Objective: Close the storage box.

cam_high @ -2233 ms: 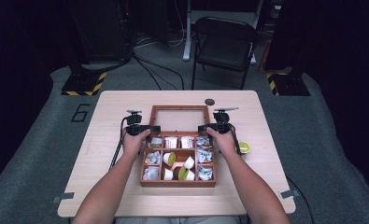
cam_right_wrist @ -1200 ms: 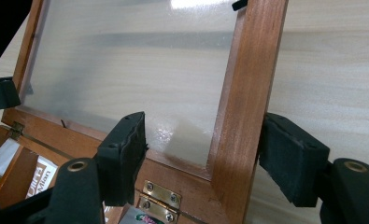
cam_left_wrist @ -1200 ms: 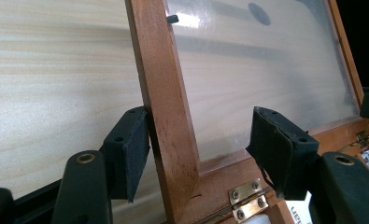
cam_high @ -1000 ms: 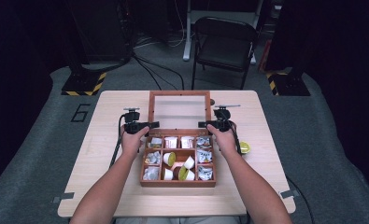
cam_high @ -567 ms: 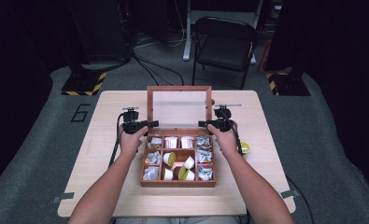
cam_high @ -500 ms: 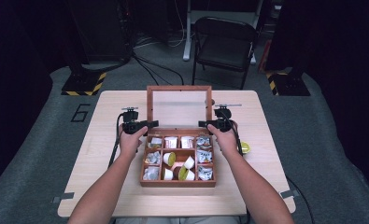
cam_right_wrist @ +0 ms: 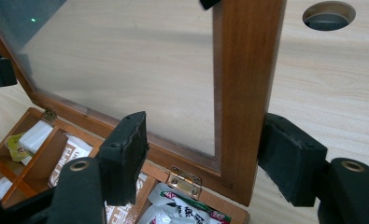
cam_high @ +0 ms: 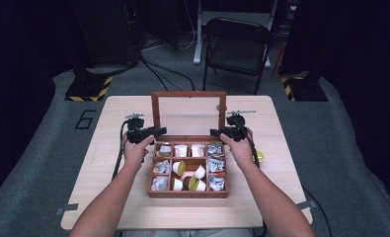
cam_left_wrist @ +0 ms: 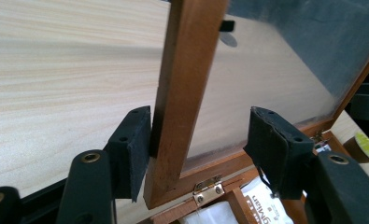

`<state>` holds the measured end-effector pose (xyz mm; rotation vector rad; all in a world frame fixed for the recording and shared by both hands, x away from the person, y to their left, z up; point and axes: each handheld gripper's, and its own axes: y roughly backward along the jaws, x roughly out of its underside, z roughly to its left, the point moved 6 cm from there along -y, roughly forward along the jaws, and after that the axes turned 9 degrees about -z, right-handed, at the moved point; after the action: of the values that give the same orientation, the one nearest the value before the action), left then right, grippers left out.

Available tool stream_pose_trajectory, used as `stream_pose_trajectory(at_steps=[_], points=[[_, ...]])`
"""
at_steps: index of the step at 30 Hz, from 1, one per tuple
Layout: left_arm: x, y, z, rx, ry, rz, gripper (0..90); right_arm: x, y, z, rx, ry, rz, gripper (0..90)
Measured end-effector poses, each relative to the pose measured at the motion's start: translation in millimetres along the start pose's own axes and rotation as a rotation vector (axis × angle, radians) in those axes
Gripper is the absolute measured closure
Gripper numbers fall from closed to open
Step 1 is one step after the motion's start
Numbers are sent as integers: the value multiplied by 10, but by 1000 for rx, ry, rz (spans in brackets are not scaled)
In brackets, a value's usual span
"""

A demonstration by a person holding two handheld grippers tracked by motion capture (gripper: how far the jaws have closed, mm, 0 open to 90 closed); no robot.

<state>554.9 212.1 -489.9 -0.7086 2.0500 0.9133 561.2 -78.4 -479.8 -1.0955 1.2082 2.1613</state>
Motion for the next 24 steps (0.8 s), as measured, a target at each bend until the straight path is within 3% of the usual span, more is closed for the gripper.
stream_pose_trajectory(at_steps=[5,7,9,13,24], points=[[-32,39,-51,3,-17,-24,410,6,33,16,1,6,-11,348],[-90,99,-86,21,-28,-46,411,4,54,54,13,44,-25,348],[-113,119,-101,26,-30,-55,418,-5,83,81,15,47,-29,351],[-174,195,-169,36,-81,-65,417,-20,119,107,6,41,-42,352],[-270,377,-309,56,-130,-111,391,-44,245,162,-20,47,-63,343]])
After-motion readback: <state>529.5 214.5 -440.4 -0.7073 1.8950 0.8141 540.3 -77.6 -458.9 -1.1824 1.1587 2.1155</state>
